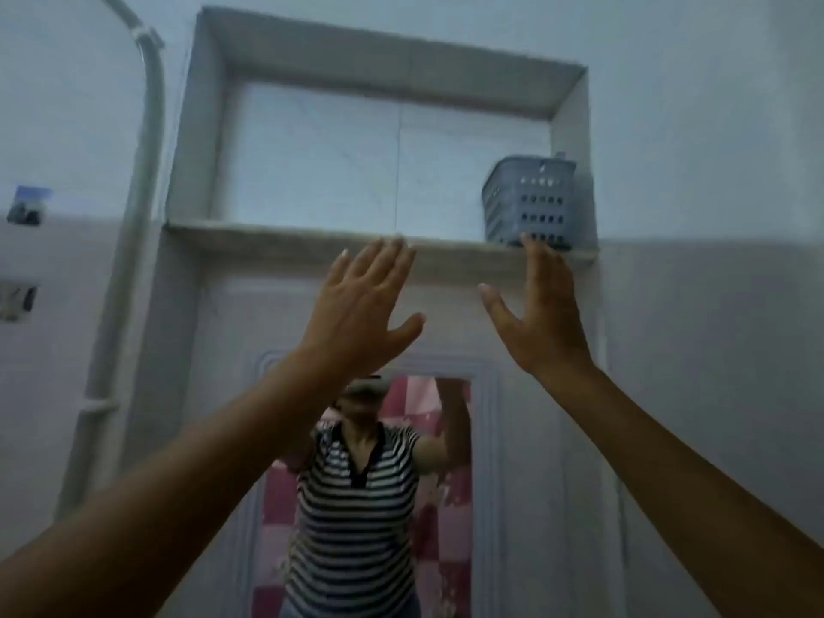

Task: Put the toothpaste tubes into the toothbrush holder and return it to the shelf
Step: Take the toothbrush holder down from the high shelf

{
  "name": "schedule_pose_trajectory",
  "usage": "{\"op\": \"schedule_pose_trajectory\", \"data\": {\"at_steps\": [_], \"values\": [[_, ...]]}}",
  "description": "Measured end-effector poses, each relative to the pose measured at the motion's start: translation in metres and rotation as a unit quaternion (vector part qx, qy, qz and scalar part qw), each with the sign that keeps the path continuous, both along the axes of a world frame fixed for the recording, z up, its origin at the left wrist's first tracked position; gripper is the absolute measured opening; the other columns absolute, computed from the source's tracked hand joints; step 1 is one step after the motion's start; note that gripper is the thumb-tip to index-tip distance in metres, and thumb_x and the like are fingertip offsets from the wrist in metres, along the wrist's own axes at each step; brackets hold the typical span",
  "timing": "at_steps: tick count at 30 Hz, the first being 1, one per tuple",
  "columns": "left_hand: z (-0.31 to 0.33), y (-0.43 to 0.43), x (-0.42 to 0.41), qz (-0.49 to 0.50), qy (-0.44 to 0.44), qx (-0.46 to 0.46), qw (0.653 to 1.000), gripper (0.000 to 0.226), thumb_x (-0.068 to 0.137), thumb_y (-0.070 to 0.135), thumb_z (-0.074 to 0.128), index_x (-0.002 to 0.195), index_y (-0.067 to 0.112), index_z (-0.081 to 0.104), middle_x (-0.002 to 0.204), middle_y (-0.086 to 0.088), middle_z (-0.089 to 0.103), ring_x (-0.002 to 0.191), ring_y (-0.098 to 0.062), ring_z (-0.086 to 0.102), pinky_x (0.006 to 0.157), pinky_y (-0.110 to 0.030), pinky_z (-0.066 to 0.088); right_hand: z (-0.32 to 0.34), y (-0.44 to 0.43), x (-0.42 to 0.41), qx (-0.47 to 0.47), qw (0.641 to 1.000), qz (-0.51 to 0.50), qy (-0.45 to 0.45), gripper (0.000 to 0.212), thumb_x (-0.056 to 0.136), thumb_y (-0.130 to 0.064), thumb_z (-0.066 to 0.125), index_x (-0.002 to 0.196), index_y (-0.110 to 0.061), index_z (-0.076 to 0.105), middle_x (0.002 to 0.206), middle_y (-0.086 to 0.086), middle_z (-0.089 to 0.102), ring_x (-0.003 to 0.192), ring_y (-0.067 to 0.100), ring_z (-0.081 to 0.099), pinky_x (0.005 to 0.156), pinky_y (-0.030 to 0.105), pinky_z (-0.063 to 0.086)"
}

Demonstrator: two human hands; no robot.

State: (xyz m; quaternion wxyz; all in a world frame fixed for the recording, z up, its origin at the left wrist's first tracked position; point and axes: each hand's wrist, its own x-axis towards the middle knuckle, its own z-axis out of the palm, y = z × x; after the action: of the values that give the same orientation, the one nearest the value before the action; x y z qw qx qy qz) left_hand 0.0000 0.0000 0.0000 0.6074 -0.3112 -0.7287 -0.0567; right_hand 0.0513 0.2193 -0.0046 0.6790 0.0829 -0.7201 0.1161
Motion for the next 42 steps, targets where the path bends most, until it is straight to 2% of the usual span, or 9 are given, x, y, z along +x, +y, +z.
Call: {"op": "schedule_pose_trajectory", "data": {"at_steps": [5, 12, 17, 22, 26, 30, 33, 37, 42], "values": [[0.042, 0.013, -0.043, 0.047, -0.078, -0.021, 0.996, 0.09, 0.089, 0.065, 0.039, 0.156, 0.018, 0.001, 0.166, -0.004, 0.0, 0.153, -0.022, 0.0, 0.124, -0.046, 0.007, 0.072, 0.035, -0.01, -0.148, 0.989, 0.011, -0.024, 0.092, 0.085, -0.044, 0.075, 0.154, -0.012, 0.022, 0.148, 0.019, 0.037, 0.135, 0.036, 0.039, 0.106, 0.045, 0.042], [0.038, 0.023, -0.062, 0.001, -0.051, 0.016, 0.999, 0.094, 0.076, 0.064, 0.029, 0.156, 0.02, 0.007, 0.164, -0.006, 0.014, 0.153, -0.026, 0.005, 0.123, -0.046, 0.003, 0.141, 0.054, -0.029, -0.229, 0.967, 0.04, -0.105, 0.135, 0.059, -0.062, 0.087, 0.159, -0.034, -0.001, 0.153, 0.019, 0.031, 0.136, 0.038, 0.044, 0.111, 0.047, 0.042], [0.045, 0.014, -0.054, -0.018, -0.089, -0.001, 0.996, 0.102, 0.064, 0.068, 0.015, 0.156, 0.023, 0.01, 0.164, -0.003, 0.016, 0.152, -0.023, 0.007, 0.123, -0.043, 0.004, 0.161, 0.039, -0.035, -0.23, 0.964, -0.018, -0.13, 0.118, 0.065, -0.049, 0.089, 0.155, -0.044, 0.013, 0.15, 0.018, 0.025, 0.134, 0.041, 0.041, 0.106, 0.049, 0.045], [0.052, 0.012, -0.039, -0.049, -0.137, 0.015, 0.989, 0.077, 0.089, 0.054, 0.047, 0.154, 0.022, 0.022, 0.161, -0.003, 0.026, 0.151, -0.023, 0.014, 0.123, -0.043, 0.01, 0.161, 0.036, -0.007, -0.231, 0.97, 0.026, -0.066, 0.102, 0.064, -0.046, 0.087, 0.145, -0.042, 0.026, 0.138, 0.015, 0.035, 0.115, 0.037, 0.054, 0.09, 0.042, 0.055], [0.069, 0.01, -0.012, -0.072, -0.225, 0.02, 0.971, 0.069, 0.093, 0.057, 0.042, 0.147, 0.014, 0.038, 0.155, -0.01, 0.038, 0.144, -0.027, 0.031, 0.118, -0.044, 0.026, 0.158, 0.03, 0.043, -0.191, 0.976, 0.101, -0.033, 0.095, 0.06, -0.053, 0.084, 0.137, -0.044, 0.028, 0.131, 0.01, 0.044, 0.106, 0.03, 0.057, 0.081, 0.04, 0.059], [0.073, 0.006, 0.033, -0.322, -0.384, 0.1, 0.86, 0.093, 0.075, 0.083, 0.033, 0.14, 0.019, 0.048, 0.146, -0.007, 0.051, 0.13, -0.024, 0.049, 0.109, -0.044, 0.034, 0.124, 0.016, 0.088, -0.119, 0.979, 0.16, -0.045, 0.094, 0.051, -0.058, 0.086, 0.125, -0.047, 0.029, 0.13, 0.005, 0.052, 0.109, 0.025, 0.063, 0.083, 0.039, 0.06], [0.058, 0.013, 0.064, -0.441, -0.416, 0.133, 0.784, 0.074, 0.088, 0.073, 0.025, 0.136, 0.024, 0.052, 0.132, -0.002, 0.062, 0.117, -0.016, 0.059, 0.093, -0.036, 0.043, 0.078, 0.005, 0.097, -0.062, 0.977, 0.187, -0.077, 0.1, 0.048, -0.057, 0.09, 0.125, -0.044, 0.027, 0.13, 0.002, 0.053, 0.109, 0.023, 0.065, 0.086, 0.046, 0.061], [0.001, 0.032, 0.083, -0.498, -0.457, 0.23, 0.7, 0.064, 0.086, 0.074, 0.032, 0.109, 0.026, 0.068, 0.1, -0.003, 0.075, 0.089, -0.018, 0.072, 0.074, -0.033, 0.054, -0.013, -0.008, 0.08, -0.065, 0.97, 0.216, -0.095, 0.103, 0.044, -0.058, 0.089, 0.12, -0.039, 0.022, 0.131, 0.0, 0.047, 0.117, 0.02, 0.06, 0.092, 0.045, 0.058], [-0.138, 0.043, 0.064, -0.463, -0.574, 0.384, 0.557, 0.081, 0.059, 0.085, 0.06, 0.115, 0.027, 0.067, 0.122, -0.015, 0.067, 0.103, -0.03, 0.069, 0.091, -0.048, 0.055, -0.165, -0.029, 0.064, -0.16, 0.938, 0.281, -0.128, 0.087, 0.046, -0.06, 0.088, 0.103, -0.04, 0.026, 0.121, 0.003, 0.051, 0.106, 0.013, 0.065, 0.083, 0.025, 0.056]]}}
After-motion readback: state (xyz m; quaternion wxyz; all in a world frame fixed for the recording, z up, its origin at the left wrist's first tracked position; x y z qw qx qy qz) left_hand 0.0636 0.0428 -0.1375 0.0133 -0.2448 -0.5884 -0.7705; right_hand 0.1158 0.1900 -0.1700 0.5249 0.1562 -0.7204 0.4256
